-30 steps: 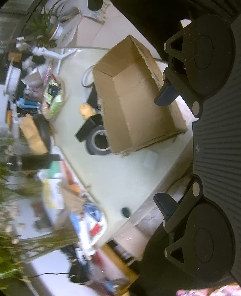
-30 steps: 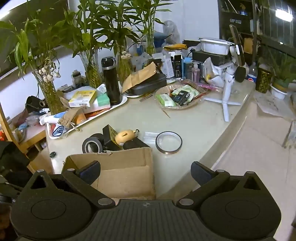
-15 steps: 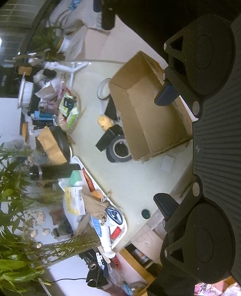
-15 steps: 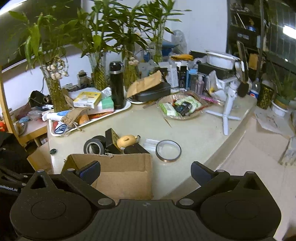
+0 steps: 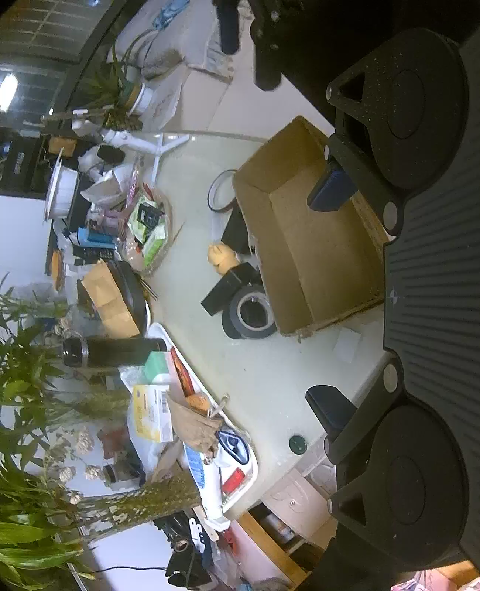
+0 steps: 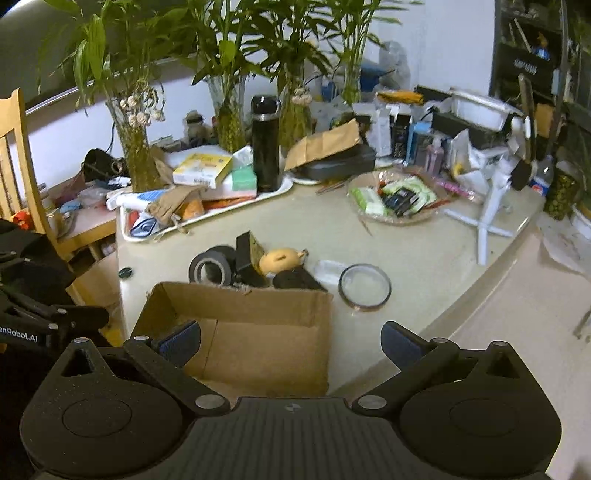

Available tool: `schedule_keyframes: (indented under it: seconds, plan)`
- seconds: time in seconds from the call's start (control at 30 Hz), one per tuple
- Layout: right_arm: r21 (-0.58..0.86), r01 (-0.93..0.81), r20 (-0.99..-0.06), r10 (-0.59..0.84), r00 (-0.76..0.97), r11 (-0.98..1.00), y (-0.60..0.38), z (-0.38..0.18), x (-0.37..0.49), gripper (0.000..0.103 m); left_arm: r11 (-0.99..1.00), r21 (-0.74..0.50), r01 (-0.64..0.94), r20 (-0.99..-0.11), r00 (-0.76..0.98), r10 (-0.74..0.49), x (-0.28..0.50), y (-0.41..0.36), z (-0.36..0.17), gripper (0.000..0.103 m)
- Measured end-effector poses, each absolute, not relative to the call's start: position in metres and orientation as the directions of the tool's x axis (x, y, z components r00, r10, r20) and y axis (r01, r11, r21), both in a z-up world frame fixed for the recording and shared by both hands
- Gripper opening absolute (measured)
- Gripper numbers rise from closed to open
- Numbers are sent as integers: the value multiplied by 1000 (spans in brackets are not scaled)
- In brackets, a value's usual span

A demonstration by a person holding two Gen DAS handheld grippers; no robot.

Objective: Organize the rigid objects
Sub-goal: 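Move both tools toward the cardboard box and tape rolls on the table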

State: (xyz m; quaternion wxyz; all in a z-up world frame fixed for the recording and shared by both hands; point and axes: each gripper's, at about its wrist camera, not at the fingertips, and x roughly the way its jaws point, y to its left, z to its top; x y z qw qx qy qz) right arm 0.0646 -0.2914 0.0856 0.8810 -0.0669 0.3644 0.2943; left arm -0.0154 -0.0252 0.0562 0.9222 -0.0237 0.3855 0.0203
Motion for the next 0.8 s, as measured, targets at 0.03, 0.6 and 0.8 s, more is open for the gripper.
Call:
schedule_keyframes:
  seconds: [0.03,0.6,0.8]
  plan:
    - [106,-572,-688,476,548,813,-293,83,66,103,998,-34,-52,-708,706,13,-16,-26,58,103]
    - [119,-588,-758,456,466,800,-295,59,83,103,998,-15,-54,-732,681,26,-7,-30,50,103]
    - [112,-585,-780,436,449,804,-290,53,89,103,998,-32,-57,-746,666,14,-4,-28,48,103]
